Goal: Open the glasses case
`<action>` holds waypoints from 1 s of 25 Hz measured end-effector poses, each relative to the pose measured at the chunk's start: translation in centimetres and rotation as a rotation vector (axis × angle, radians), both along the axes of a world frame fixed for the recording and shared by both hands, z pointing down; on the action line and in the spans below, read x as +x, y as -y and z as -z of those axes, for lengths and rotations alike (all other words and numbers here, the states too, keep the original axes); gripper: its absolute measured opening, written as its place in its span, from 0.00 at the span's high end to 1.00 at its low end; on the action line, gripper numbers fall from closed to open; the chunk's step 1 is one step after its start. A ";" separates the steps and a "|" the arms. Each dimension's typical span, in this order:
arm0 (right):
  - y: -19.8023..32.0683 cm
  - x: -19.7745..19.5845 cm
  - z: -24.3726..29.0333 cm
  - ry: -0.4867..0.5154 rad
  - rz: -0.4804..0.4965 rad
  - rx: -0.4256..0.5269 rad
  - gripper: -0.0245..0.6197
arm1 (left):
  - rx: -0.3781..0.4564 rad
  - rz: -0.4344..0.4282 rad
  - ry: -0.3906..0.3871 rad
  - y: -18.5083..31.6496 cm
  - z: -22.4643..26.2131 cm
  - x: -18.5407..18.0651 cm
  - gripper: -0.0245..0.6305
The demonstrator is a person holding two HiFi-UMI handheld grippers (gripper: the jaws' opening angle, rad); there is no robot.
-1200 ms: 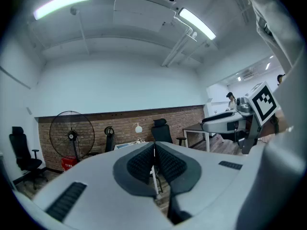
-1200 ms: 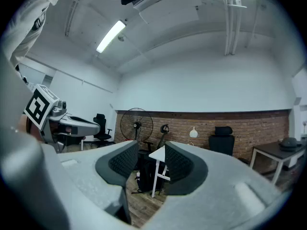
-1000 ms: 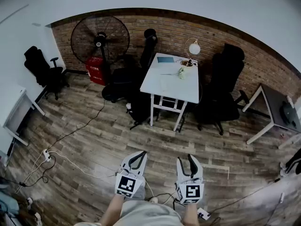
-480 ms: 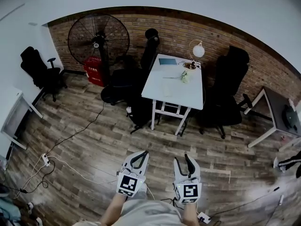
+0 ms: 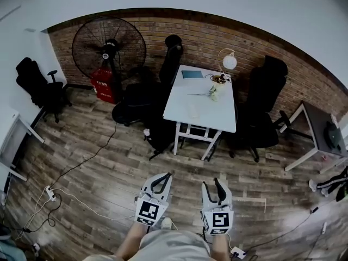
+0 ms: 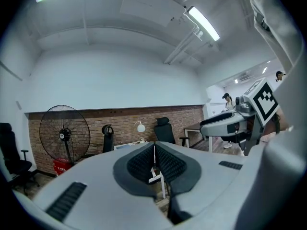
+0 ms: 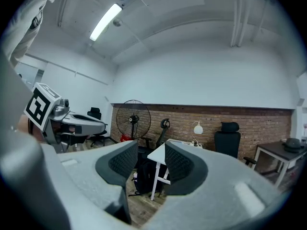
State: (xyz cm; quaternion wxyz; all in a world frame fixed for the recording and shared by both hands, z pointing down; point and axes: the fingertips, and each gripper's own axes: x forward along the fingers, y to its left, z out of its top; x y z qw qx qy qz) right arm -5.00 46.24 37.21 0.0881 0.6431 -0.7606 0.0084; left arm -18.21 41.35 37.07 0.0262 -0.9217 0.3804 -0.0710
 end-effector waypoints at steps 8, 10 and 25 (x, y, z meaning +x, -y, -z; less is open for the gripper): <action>2.4 -1.4 -0.4 -0.021 -0.010 -0.019 0.69 | -0.011 -0.017 -0.025 2.5 -0.6 -0.8 0.95; 2.8 -1.7 -0.3 -0.026 -0.007 -0.022 0.68 | -0.015 -0.013 -0.030 2.9 -0.6 -1.3 0.95; 6.2 -1.8 -0.7 -0.023 0.011 -0.019 0.69 | -0.023 0.011 -0.018 6.0 -1.1 -1.7 0.95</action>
